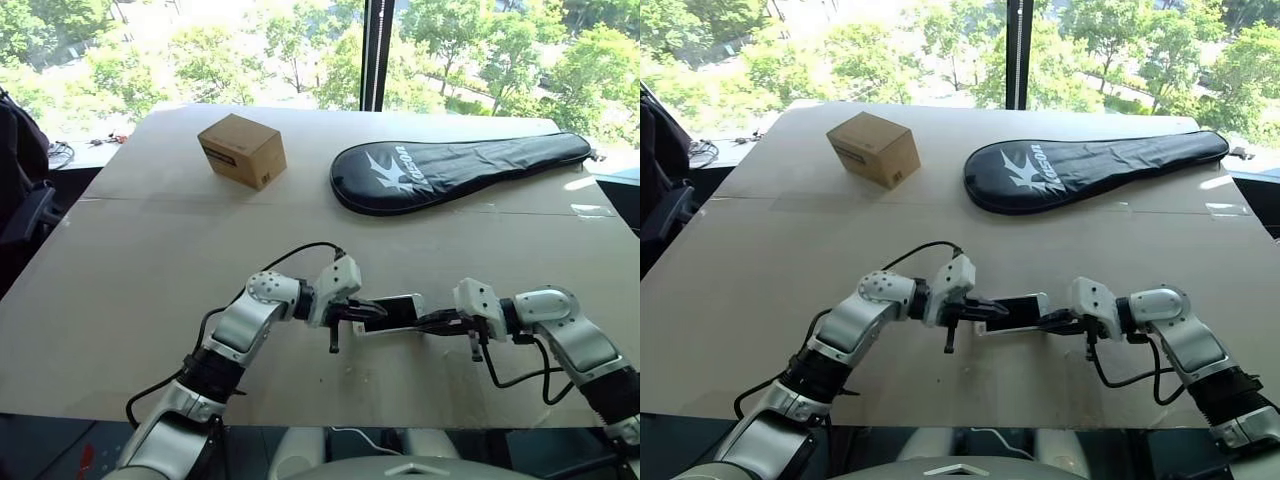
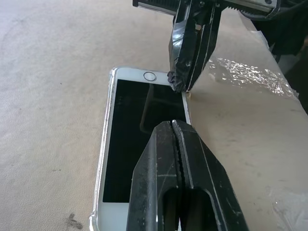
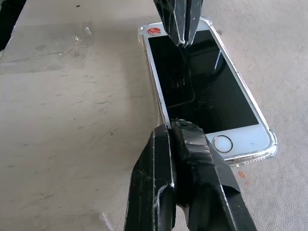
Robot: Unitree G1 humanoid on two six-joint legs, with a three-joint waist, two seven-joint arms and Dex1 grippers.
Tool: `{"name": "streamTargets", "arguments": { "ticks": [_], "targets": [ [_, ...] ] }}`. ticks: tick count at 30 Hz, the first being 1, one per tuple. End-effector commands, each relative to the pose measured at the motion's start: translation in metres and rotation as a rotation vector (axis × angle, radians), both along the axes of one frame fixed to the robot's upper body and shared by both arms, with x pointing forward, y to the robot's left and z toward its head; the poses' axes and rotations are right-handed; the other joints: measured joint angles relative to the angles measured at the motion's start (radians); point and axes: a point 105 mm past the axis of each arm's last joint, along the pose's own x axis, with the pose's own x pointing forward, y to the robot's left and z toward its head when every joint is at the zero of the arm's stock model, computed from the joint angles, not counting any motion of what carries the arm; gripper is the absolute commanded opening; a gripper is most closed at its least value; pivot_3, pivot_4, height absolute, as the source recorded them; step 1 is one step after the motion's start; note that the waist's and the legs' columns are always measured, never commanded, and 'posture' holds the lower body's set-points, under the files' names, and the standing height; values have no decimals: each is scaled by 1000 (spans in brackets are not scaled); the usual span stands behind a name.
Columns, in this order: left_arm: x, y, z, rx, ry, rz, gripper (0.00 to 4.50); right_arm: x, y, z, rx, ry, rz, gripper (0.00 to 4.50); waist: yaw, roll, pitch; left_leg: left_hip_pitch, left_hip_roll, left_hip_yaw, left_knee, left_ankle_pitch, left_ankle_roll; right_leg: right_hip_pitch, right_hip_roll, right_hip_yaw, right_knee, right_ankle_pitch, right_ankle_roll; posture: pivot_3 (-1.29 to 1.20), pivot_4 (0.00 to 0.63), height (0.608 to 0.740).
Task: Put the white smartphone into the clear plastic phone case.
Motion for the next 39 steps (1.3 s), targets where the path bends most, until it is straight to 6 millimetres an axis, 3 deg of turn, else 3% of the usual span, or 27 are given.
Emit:
{"name": "streamTargets", "arguments": {
  "ticks": [1, 7, 11, 21, 31, 39],
  "targets": [
    [7, 8, -15, 69, -39, 35, 0, -42, -24, -84, -195, 272, -78, 123, 0, -2, 1, 0, 0, 0, 0, 0, 0, 0, 0, 0, 0, 0, 0, 0, 150, 740],
    [7, 15, -27, 112, -33, 28, 0, -35, -3, -37, 129, 134, 0, 123, 3, 3, 5, -4, 1, 0, -2, 0, 0, -5, 0, -2, 0, 0, 0, 0, 150, 740],
    [6, 14, -28, 106, -28, 17, 0, -31, -6, -21, 228, 109, -41, 123, 4, 14, 12, -15, 1, 0, 2, 0, -1, -19, -1, -4, 0, 3, 4, 0, 150, 740],
    [2, 10, -27, 100, -18, -11, 0, -25, -19, 22, 444, 80, -138, 123, 6, 34, 29, -26, -1, -11, 4, 0, -1, -22, -2, -17, -3, 3, 4, 0, 150, 740],
    [-2, 8, -29, 101, -14, -26, 0, -12, -31, 25, 441, 34, -211, 123, 5, 37, 32, -30, -4, -18, 8, 4, -8, -22, -2, -24, -4, 4, 5, 0, 150, 740],
    [-2, 10, -28, 102, -14, -22, 0, -22, -27, 12, 376, 80, -146, 123, 4, 37, 33, -31, -5, -19, 10, 5, -9, -21, -1, -25, -3, 4, 7, 0, 150, 740]
  ]
}}
